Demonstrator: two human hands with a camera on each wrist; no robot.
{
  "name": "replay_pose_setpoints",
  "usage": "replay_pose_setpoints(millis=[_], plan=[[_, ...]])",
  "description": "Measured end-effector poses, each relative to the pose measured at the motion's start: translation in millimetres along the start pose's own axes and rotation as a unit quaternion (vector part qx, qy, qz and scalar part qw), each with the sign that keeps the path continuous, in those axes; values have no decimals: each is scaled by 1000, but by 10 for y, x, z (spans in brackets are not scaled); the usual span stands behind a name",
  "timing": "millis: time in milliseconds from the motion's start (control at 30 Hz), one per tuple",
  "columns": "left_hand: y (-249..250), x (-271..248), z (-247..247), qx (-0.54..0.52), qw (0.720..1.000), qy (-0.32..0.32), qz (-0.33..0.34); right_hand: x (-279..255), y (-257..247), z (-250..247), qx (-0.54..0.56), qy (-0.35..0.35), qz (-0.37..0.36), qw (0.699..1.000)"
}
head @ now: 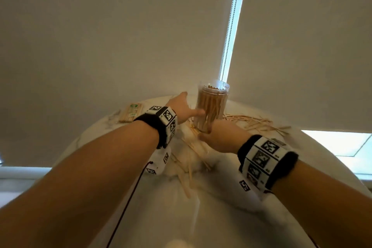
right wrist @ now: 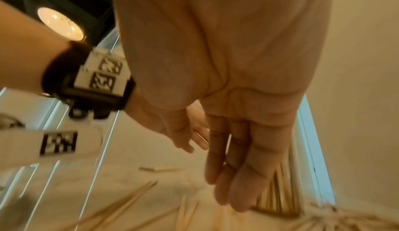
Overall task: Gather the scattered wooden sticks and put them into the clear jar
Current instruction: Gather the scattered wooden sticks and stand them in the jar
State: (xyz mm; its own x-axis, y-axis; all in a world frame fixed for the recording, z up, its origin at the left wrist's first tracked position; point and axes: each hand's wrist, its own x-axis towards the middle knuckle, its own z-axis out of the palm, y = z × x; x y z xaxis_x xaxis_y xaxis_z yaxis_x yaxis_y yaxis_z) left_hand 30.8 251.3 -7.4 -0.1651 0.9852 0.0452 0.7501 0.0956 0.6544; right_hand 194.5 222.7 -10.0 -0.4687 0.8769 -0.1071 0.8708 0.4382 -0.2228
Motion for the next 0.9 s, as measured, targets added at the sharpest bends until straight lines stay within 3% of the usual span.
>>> replay_pose_setpoints(millis=[100,200,300,467,600,767,900], plan=[[-367,-219,-276,198,979,-8,-53,54,-135,253,-51,-74,43,995],[-699,-420,-426,315,938,-83,-120,37,-317,340,-92,-90,35,991],[-850,-584,-413,317,933,-97,-140,19,-439,381,-87,-96,38,991],[-702,-614,-162,234,961,-61,-137,-47,-507,330,-74,-85,26,993],[-385,-652,-24,279,954,-68,-81,-116,-493,366,-83,-75,15,994],[-422,-584,-42,309,944,-44,-104,-201,-347,303,-90,-102,13,991],[-508,-575,7,331,939,-54,-82,-219,-287,300,-93,-104,19,990]])
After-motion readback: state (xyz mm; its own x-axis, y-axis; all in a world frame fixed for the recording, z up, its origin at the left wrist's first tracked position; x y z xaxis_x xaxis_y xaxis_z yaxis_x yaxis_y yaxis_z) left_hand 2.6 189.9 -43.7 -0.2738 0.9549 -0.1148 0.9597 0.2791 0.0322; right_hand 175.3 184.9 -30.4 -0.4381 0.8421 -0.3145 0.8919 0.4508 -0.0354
